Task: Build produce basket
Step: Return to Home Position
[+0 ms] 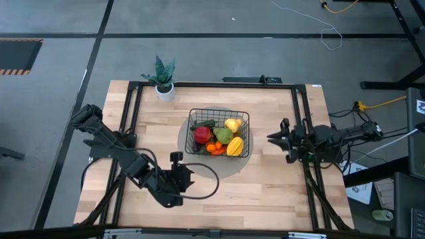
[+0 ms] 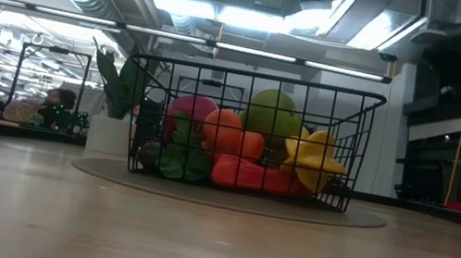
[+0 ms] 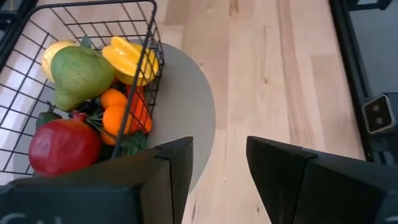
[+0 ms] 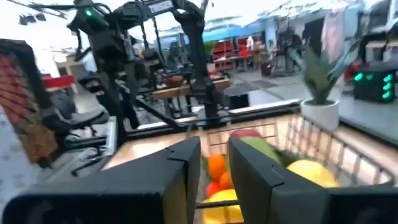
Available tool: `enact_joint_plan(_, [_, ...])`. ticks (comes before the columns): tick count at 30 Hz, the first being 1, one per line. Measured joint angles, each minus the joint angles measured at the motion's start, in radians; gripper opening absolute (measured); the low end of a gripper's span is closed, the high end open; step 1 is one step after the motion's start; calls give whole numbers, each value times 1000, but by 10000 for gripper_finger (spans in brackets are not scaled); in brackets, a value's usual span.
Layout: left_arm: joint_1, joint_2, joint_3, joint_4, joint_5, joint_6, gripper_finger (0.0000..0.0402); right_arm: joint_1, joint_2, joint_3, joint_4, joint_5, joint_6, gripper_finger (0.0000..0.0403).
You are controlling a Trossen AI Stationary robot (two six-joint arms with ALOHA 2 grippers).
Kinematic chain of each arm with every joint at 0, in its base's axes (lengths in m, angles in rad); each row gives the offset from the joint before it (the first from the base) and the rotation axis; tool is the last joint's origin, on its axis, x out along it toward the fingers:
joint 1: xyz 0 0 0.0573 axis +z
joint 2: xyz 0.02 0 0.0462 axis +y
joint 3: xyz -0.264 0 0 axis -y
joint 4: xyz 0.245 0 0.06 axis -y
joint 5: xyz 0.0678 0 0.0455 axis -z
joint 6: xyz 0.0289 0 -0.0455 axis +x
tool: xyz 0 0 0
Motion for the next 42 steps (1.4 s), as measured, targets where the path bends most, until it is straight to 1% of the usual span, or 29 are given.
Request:
enact_joint_plan(4, [20, 0, 0, 1, 0, -7, 137, -57, 0, 0, -36, 0, -2, 87])
enact_joint_plan(9, [23, 0, 0, 2, 1, -1, 137, -129, 1, 0, -66, -84, 21, 87])
enact_joint_plan(13, [23, 0, 0, 2, 1, -1, 137, -189, 0, 0, -84, -95, 20, 87])
enact_joint_plan(16, [23, 0, 0, 2, 1, -1, 137, -232, 0, 0, -156, -95, 51, 87])
enact_joint_plan(19, [23, 0, 0, 2, 2, -1, 137, -268, 15, 0, -165, -141, 75, 87])
enact_joint_plan(21, [23, 0, 0, 2, 2, -1, 137, -279, 27, 0, -169, -155, 75, 87])
enact_joint_plan(31, [29, -2, 0, -17, 19, 26, 137, -290, 87, 0, -168, -155, 71, 87])
enact_joint_plan(36, [27, -37, -2, -49, 18, 54, 137, -290, 86, 0, -167, -155, 101, 87])
enact_joint_plan(39, [32, -70, -40, -26, 32, 87, 137, -290, 86, 0, -164, -155, 96, 87])
enact_joint_plan(42, [60, -108, -141, 68, 73, 118, 137, -290, 86, 0, -164, -155, 101, 87])
